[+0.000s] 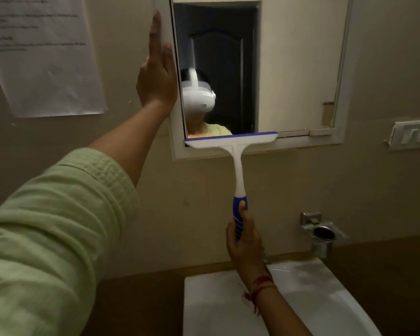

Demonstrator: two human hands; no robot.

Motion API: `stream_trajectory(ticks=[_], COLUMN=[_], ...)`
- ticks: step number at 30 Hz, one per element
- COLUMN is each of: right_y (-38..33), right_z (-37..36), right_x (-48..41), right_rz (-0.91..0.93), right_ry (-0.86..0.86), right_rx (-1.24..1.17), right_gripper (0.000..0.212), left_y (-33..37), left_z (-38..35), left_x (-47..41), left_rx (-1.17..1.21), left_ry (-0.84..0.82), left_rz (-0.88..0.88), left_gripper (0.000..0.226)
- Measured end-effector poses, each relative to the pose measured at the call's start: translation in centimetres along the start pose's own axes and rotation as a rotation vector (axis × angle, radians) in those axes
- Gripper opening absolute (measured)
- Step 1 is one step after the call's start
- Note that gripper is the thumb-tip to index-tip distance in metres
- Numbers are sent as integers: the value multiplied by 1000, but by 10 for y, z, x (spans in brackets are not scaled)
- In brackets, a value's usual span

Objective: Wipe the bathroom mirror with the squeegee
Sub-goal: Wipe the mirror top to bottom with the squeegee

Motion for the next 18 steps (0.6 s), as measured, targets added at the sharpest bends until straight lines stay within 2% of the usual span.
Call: stream_trajectory(ticks=[4,7,12,18], right_y=[-14,-41,-108,-154], right_z=[14,36,73,99], right_x=[-8,-34,-131,-244], right_rz=[10,42,243,267], right_ry=[19,136,278,379], right_rx=[-67,-184,-238,-166], right_gripper=[54,54,49,45], left_y=[3,2,-3,0], left_z=[1,2,-4,-1], left_x=[-1,-1,-1,0], left_rx=[-5,-13,-2,-13], left_ry=[-2,-22,-76,-64], left_rz=[23,29,37,37], left_gripper=[49,47,47,46])
Point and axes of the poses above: each hand's wrist, its own x-axis away from the middle knuckle, its own z-axis out of the back of the hand, y = z × x, the point moved 7 cm from there along -x, towards the middle knuckle, and after that the axes turned 10 degrees about y, right-handed, at the moved point
